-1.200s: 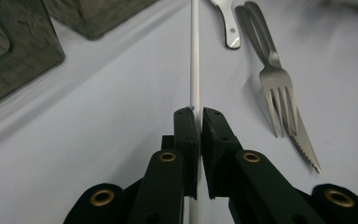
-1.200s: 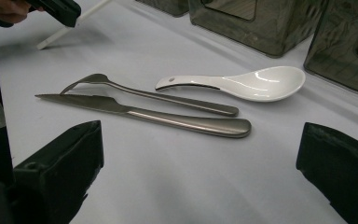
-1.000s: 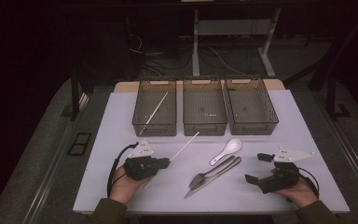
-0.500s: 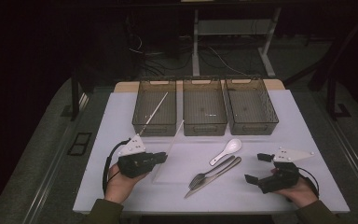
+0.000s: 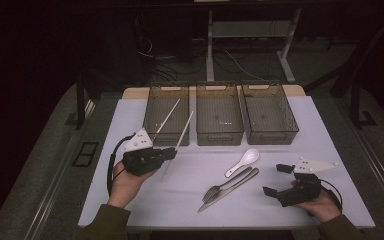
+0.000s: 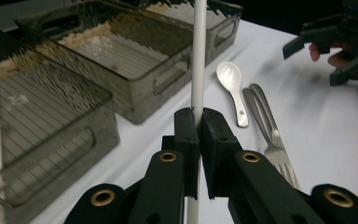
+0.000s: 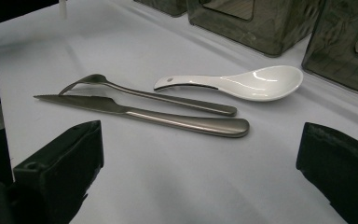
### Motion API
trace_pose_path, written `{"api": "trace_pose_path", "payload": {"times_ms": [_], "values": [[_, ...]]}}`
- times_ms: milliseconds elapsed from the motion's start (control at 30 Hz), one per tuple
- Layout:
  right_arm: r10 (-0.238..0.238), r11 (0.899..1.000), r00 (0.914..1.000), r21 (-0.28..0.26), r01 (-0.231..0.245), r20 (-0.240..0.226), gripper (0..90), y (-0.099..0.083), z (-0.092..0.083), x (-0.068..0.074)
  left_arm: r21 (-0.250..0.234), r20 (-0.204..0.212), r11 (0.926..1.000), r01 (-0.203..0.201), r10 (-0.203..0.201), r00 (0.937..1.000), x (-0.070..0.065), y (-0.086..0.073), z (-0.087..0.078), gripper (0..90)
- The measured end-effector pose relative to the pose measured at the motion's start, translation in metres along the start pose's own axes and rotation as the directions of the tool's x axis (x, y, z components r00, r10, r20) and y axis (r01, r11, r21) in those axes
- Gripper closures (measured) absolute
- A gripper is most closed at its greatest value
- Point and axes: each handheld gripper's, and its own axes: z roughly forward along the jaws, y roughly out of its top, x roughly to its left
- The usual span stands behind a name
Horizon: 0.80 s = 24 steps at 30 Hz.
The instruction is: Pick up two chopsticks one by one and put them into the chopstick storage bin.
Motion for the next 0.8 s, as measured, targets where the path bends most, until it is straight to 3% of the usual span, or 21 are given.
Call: {"api": "trace_pose_path", "payload": {"times_ms": [300,500,800], "values": [[0.001,1.0,1.0,0.0,-0.001,-0.001,0.8,0.0,0.0,0.0,-0.031,-0.025,0.9994,-0.012,0.012,0.9996,0.019,0.035,-0.003,84.7],[0.002,1.0,1.0,-0.002,-0.002,0.001,0.8,0.0,0.0,0.0,-0.031,-0.069,0.9991,-0.027,0.025,0.9973,0.039,0.062,-0.002,84.7],[-0.001,1.0,1.0,-0.002,0.001,-0.001,0.8,0.0,0.0,0.0,-0.04,-0.141,0.9992,0.007,-0.013,0.9899,0.077,0.087,0.009,84.7]]}}
